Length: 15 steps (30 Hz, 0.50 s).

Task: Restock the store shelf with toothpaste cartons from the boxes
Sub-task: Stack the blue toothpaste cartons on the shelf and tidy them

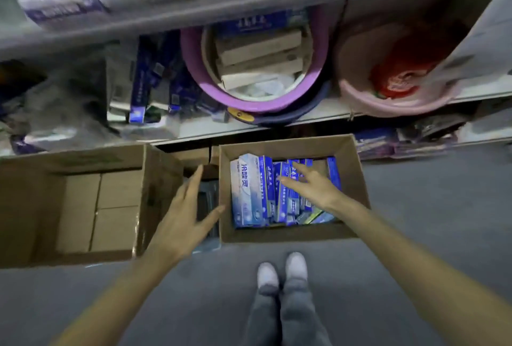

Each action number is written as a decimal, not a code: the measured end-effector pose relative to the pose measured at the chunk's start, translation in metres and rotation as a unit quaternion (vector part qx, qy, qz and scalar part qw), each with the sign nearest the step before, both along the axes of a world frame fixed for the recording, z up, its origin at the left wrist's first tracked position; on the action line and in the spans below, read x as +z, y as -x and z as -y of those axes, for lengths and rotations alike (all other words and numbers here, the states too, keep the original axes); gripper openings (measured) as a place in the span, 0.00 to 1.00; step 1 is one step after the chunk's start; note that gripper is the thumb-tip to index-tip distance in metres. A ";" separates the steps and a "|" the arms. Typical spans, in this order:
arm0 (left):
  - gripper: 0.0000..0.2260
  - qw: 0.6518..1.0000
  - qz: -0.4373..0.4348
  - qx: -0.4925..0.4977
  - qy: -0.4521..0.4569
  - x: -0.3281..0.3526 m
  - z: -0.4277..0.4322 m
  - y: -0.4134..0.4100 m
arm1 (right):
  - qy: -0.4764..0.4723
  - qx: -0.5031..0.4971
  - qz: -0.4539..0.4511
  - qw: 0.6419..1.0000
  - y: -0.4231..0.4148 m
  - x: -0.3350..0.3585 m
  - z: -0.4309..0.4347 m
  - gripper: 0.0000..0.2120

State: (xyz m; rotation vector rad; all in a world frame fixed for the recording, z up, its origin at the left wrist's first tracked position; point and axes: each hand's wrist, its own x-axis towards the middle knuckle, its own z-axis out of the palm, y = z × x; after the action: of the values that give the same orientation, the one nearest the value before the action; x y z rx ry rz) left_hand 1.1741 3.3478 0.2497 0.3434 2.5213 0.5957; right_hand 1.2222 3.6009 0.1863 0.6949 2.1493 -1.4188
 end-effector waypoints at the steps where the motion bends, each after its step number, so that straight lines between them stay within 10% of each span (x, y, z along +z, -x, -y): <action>1: 0.39 1.000 0.014 0.018 0.006 -0.014 0.003 -0.001 | 0.022 -0.033 0.007 0.999 0.004 -0.020 0.005 0.37; 15: 0.30 0.996 0.070 0.053 -0.034 -0.192 -0.023 0.003 | 0.220 -0.272 0.052 0.936 0.012 -0.213 0.043 0.32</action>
State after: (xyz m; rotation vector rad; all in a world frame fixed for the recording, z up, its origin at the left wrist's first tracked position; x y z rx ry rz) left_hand 1.1715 3.3704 0.0572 0.1858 2.4003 0.7222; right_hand 1.2105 3.5575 -0.0267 1.2041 1.5249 -2.0017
